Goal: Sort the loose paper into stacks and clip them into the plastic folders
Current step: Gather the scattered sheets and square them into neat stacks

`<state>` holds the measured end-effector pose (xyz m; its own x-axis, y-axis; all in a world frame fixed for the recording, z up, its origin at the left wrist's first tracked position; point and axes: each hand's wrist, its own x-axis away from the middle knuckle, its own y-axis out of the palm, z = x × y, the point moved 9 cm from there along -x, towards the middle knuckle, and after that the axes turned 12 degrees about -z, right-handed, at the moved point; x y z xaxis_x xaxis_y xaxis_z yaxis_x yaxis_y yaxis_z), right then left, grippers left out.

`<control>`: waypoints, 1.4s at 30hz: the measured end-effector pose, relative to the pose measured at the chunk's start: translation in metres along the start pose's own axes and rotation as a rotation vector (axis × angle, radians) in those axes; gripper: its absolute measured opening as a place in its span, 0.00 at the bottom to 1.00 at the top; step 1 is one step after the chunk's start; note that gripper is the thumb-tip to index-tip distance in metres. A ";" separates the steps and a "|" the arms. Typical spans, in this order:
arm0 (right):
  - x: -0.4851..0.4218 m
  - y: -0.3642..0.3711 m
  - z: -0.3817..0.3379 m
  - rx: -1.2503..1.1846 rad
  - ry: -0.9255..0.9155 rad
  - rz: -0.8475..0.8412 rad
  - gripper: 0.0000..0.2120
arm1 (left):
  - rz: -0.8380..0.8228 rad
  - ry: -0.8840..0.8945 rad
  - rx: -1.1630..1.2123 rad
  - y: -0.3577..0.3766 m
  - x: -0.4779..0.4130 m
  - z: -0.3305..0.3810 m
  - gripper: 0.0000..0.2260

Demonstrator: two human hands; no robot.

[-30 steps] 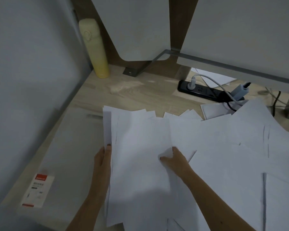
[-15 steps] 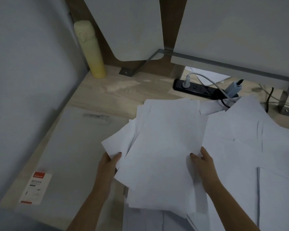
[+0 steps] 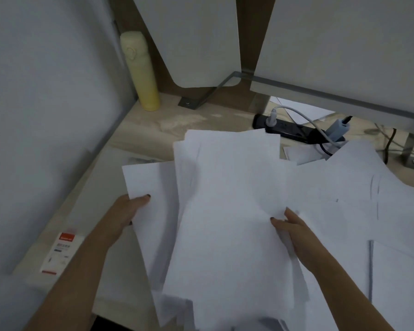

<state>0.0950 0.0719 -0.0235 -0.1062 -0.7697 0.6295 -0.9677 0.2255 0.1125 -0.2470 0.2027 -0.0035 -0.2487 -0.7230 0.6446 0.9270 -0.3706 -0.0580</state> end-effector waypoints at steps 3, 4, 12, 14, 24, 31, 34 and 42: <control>-0.011 0.029 0.022 -0.003 0.078 -0.031 0.19 | 0.106 -0.002 0.188 -0.005 0.004 -0.018 0.16; -0.012 0.036 0.027 0.005 0.093 -0.029 0.21 | 0.124 -0.002 0.250 -0.005 0.007 -0.025 0.16; -0.023 0.077 0.005 0.255 0.014 -0.146 0.14 | 0.061 0.079 0.460 -0.004 0.027 -0.036 0.11; -0.029 0.099 -0.003 0.327 -0.006 -0.204 0.13 | 0.031 0.094 0.394 0.005 0.031 -0.034 0.10; -0.026 0.118 -0.060 0.278 -0.182 -0.368 0.35 | -0.220 0.391 0.147 0.024 0.085 0.065 0.26; 0.028 0.101 -0.150 0.283 -0.347 -0.487 0.22 | -0.306 0.568 0.230 0.041 0.105 0.144 0.26; 0.054 0.085 -0.186 0.268 -0.465 -0.435 0.17 | -0.358 0.661 0.208 0.053 0.115 0.177 0.24; 0.097 0.026 -0.207 0.181 -0.599 -0.274 0.31 | -0.396 0.734 0.222 0.109 0.109 0.210 0.22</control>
<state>0.1072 0.1268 0.2000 0.0905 -0.9943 0.0568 -0.9951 -0.0880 0.0444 -0.1144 0.2055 0.2205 -0.6126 -0.7868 -0.0748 0.7479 -0.6077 0.2669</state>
